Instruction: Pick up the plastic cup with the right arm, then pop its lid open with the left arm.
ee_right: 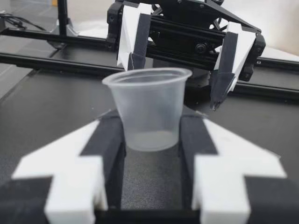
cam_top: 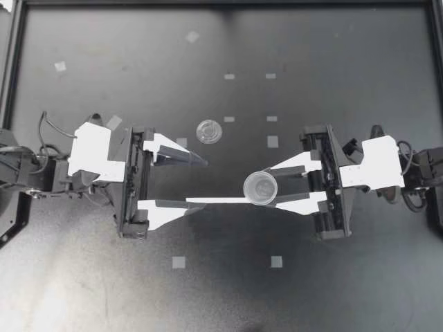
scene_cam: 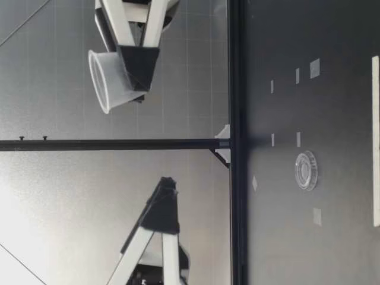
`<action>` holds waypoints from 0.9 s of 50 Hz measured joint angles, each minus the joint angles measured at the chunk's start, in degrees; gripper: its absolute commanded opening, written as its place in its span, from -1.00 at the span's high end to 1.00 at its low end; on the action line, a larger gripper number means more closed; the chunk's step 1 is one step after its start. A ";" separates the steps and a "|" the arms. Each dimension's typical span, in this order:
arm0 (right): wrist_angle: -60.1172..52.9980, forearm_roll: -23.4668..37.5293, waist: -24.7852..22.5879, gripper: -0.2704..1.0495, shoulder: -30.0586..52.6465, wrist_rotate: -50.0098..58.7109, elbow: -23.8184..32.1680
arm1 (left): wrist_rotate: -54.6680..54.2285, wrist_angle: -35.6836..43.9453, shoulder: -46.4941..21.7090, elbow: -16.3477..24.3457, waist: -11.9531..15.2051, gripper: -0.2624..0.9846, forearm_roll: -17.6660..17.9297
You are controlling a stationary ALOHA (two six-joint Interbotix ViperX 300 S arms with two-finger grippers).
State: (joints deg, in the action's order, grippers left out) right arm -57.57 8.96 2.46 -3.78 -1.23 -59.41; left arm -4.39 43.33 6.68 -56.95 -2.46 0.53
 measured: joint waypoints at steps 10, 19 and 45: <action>0.00 0.00 0.00 0.04 0.35 0.00 0.09 | 0.09 0.00 0.00 0.09 0.00 -0.66 0.00; 0.00 0.00 0.00 0.04 0.70 0.00 0.26 | 0.09 0.00 0.00 0.09 0.00 -0.66 0.00; 0.00 0.00 0.00 0.04 1.05 0.09 0.44 | 0.00 0.00 -0.53 0.09 0.00 -0.66 0.00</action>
State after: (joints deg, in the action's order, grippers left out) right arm -57.57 8.96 2.46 -2.72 -1.14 -58.97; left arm -4.39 43.33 6.15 -56.87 -2.46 0.53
